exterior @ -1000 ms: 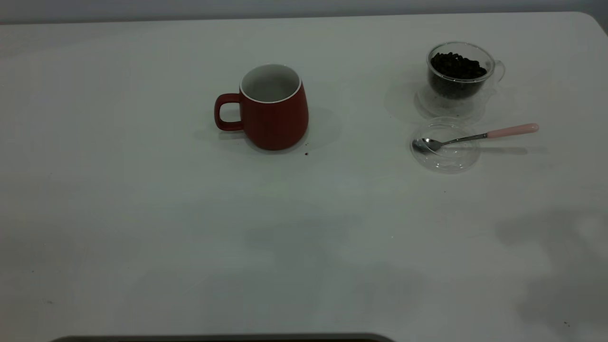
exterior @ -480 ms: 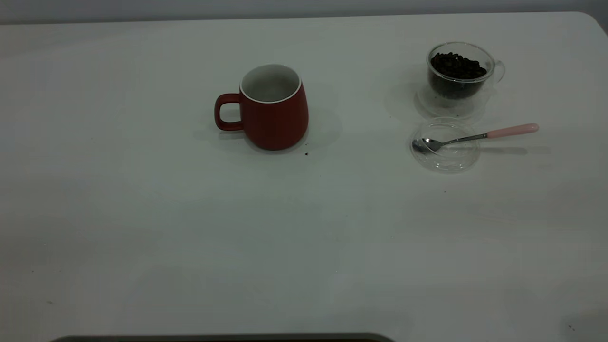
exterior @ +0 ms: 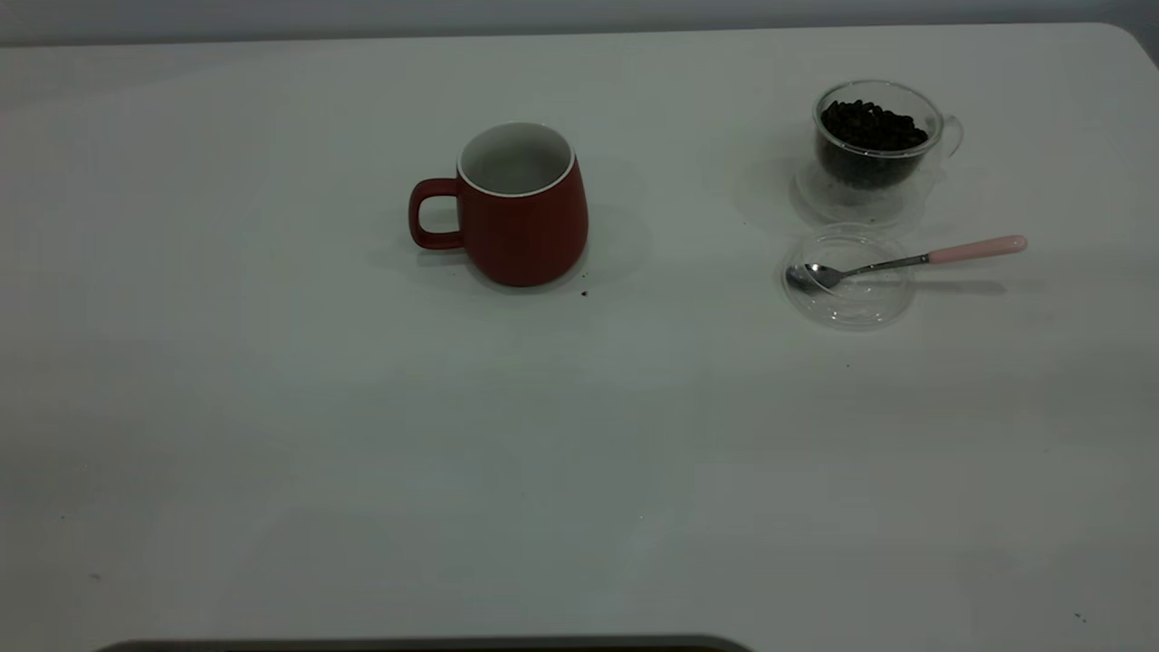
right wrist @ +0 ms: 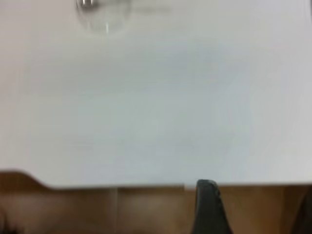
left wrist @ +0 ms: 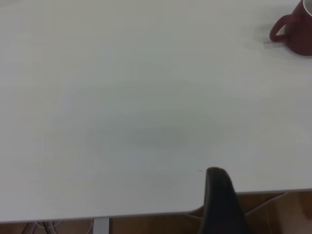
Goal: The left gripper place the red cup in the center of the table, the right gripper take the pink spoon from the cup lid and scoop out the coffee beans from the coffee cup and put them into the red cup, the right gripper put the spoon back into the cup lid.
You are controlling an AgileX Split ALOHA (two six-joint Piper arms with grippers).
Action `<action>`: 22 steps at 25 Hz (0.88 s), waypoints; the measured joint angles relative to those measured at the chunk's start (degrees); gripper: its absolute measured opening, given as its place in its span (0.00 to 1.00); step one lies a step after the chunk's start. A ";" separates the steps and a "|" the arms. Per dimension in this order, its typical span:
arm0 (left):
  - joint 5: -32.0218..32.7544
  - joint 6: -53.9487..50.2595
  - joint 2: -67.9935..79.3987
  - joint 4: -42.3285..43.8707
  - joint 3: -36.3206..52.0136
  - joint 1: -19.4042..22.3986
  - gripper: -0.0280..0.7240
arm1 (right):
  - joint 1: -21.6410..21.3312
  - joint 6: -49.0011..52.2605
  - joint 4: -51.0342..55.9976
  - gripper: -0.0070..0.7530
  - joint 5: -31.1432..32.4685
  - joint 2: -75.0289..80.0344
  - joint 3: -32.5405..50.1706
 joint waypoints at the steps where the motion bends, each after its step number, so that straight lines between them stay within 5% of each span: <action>1: 0.00 0.00 0.00 0.00 0.00 0.00 0.71 | 0.00 0.00 0.05 0.75 0.16 -2.72 0.00; 7: 0.00 0.00 0.00 0.00 0.00 0.00 0.71 | 0.00 0.00 0.05 0.75 1.19 -14.83 0.00; 22: 0.00 0.05 0.00 0.00 0.00 0.00 0.71 | 0.00 0.13 0.87 0.75 1.24 -15.04 0.00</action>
